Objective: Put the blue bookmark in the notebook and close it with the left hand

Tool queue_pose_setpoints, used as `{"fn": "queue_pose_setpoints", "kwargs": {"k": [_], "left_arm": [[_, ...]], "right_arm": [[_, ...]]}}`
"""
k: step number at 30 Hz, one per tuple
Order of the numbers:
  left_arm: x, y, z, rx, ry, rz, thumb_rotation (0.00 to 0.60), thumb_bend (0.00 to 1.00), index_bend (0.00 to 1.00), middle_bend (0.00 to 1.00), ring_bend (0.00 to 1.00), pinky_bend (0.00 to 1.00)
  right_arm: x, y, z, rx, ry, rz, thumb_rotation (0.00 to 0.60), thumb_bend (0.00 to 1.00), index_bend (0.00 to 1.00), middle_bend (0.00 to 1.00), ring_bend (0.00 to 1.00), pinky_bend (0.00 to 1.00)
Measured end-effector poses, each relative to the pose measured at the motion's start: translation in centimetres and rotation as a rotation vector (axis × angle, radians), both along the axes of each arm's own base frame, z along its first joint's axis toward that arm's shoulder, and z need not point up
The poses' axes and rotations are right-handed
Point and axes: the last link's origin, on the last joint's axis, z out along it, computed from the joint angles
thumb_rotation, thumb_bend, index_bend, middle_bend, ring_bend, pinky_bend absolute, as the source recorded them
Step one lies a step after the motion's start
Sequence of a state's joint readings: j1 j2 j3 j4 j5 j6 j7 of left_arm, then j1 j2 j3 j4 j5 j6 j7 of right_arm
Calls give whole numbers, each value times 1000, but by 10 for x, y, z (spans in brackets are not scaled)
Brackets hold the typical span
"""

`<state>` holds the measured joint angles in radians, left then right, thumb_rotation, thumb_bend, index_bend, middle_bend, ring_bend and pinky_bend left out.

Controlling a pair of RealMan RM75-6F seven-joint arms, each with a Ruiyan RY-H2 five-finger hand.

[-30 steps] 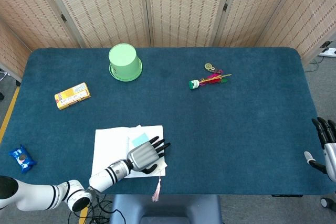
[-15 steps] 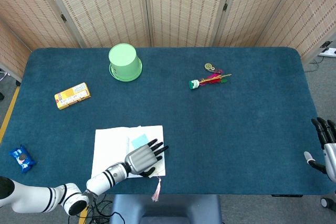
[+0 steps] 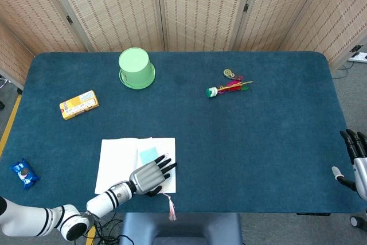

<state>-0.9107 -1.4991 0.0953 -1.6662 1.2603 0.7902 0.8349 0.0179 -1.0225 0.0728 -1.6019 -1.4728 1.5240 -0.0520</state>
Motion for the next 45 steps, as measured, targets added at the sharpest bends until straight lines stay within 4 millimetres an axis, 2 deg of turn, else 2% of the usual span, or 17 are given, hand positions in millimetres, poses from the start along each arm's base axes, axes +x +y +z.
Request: {"fn": "queue_pose_setpoints", "kwargs": {"k": [28,36,45], "left_arm": [[-21,-9,31,40,29,30,276,577,319,0,0,128],[-16,-23,43,19,-18,3,277,577,319,0,0,128],[-14,-47,36,-48,-36,-23,276,577,317,0,0,128]], "right_arm": [[5,5,1,-11,-3,16,600,196,40,72,57,73],[5,4,-1,-5,-7,21,600,196,40,72,57,73],[3,6,-1,-1,-10,16,600,197,40,72,57,73]]}}
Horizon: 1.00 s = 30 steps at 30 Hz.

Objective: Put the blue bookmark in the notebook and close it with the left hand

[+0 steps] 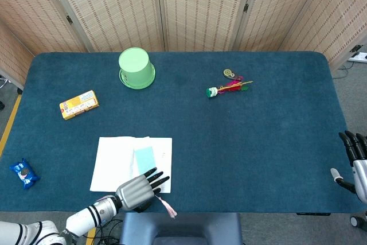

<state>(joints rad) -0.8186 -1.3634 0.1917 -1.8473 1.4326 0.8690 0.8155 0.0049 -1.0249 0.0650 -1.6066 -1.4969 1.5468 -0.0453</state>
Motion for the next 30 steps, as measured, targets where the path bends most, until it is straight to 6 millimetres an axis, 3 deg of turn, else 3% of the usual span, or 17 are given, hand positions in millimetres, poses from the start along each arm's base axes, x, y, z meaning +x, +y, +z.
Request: {"fn": "queue_pose_setpoints", "kwargs": {"k": [17,30], "left_arm": [[-19,-9,-8,7,58,28,275,577,318,0,0,128],[-34,-7,5,37,107,69,273,577,332,0,0,128]], "right_arm": [[0,0,-1,6,-2,4,600,197,40,72,57,73],[2,1,-1,5,-1,9,600,197,40,72,57,73]]}}
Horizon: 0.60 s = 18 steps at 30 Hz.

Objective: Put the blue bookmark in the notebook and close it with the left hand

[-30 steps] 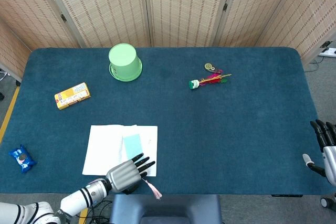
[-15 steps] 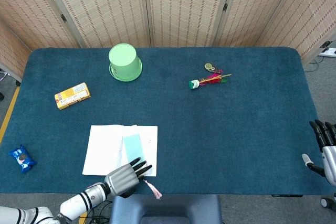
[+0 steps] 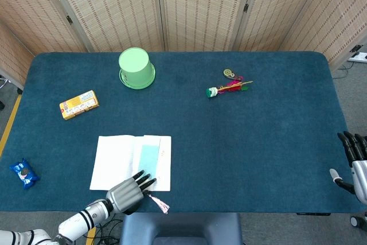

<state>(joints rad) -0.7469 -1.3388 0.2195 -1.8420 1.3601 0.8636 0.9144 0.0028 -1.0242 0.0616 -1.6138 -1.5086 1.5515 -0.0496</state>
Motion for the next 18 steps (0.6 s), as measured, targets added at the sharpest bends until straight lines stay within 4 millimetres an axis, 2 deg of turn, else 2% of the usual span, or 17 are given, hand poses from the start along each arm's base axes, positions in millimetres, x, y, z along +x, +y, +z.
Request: {"fn": "queue_pose_setpoints", "kwargs": {"k": [7,18], "left_arm": [[-1,1,6,8,-5,28,278,577,331,0,0,128],[19,1,7,-20,-96,31,282,577,299,0,0,128]], "right_arm": [[1,0,0,1,0,3,600,197,40,72,57,73],[0,2,2,-8,0,3,600,197,40,72,57,73]]}}
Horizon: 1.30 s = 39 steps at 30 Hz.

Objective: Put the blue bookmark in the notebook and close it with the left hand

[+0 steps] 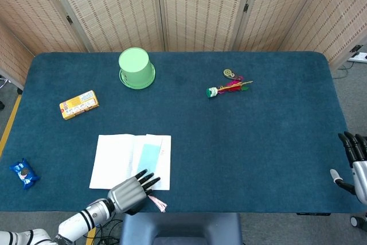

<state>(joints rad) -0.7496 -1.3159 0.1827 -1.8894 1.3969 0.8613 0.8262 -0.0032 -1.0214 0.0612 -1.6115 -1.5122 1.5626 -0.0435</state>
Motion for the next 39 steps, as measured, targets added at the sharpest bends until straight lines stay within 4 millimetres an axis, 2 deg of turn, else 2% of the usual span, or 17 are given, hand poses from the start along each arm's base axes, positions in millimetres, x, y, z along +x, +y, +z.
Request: {"fn": "queue_pose_setpoints", "kwargs": {"k": [4,10,14,20,29,39], "left_arm": [[12,11,3,14,-76,37,304,577,294,0,0,127],[26,47,5,71,-171,109,313,577,274,0,0,127],[30,70,-3,110,-182,142,313,577,266,0,0,128],[33,94,-22,141,-174,187,315,577,261,0,0,128],[34,112,-41,175,-153,227,313,577,261,0,0,127],[29,121,-49,213,-104,236,317,577,265,0,0,127]], "right_arm": [[-1,1,1,0,0,-1,600,197,40,72,57,73],[0,0,0,1,1,1,600,197,40,72,57,73],[-1,0,0,1,1,-1,600,197,40,72,57,73],[-2,0,1,-2,1,-10,600,197,40,72,57,73],[-4,-1,1,-1,1,-17,600,197,40,72,57,73],[-7,2,2,-7,-1,-27,600,197,40,72,57,73]]}}
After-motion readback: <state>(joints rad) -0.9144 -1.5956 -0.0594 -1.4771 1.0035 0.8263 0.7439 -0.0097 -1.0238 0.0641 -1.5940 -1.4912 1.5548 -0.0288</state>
